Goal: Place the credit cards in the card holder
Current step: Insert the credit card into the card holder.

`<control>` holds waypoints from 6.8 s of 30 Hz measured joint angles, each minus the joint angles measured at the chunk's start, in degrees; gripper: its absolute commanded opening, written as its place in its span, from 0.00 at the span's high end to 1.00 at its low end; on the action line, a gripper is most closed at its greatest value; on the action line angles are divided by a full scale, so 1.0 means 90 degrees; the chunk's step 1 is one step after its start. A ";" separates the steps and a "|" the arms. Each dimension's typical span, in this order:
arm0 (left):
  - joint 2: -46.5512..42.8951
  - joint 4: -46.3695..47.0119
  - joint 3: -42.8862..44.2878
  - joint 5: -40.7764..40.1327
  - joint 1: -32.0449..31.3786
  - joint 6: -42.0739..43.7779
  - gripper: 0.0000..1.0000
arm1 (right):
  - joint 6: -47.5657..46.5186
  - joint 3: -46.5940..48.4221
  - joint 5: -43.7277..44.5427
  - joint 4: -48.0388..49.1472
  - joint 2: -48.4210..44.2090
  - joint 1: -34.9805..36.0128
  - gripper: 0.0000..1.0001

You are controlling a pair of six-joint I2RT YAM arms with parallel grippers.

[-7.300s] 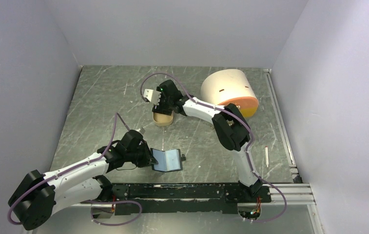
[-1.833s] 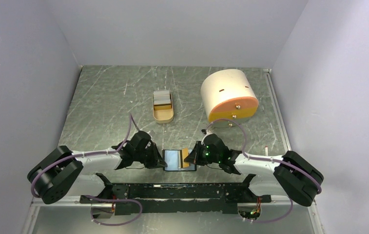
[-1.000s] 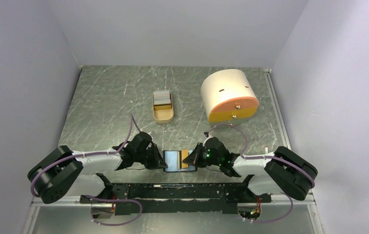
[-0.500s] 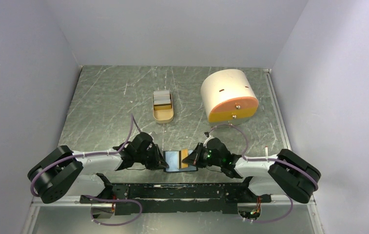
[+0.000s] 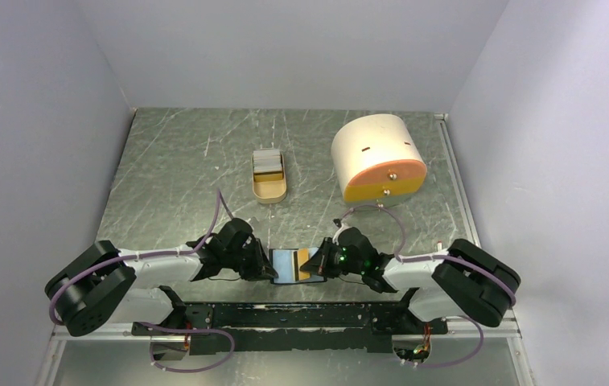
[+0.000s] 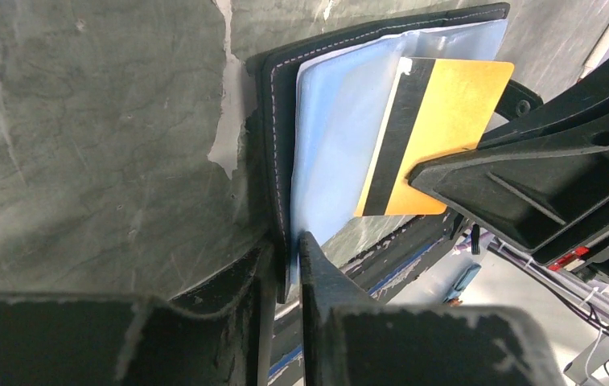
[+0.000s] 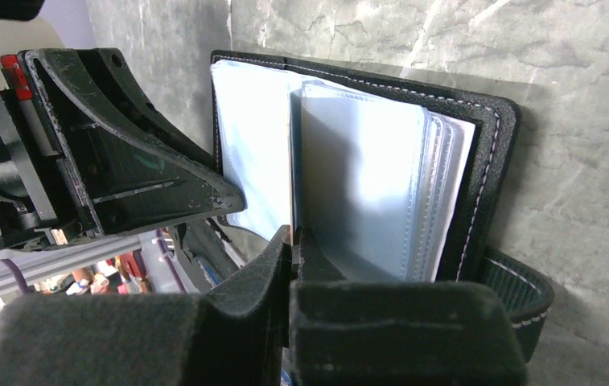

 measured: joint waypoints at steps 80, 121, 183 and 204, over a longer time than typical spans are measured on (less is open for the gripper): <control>0.0272 0.0189 0.0095 0.0029 -0.0165 0.0000 0.82 | -0.0420 0.0590 0.0806 -0.1268 -0.0092 0.0423 0.69; -0.0066 0.0969 -0.0056 0.0189 -0.0287 0.0141 0.75 | -0.0731 0.0447 0.0833 -0.0702 -0.0197 0.0454 0.76; -0.0435 0.1911 -0.0172 0.0469 -0.0291 0.0430 0.89 | -0.1416 0.0797 0.1139 -0.0920 0.0223 0.0495 0.86; 0.0189 0.1277 0.0406 0.0442 -0.0301 0.0430 0.86 | -0.1423 0.0782 0.1173 -0.0940 0.0180 0.0495 0.79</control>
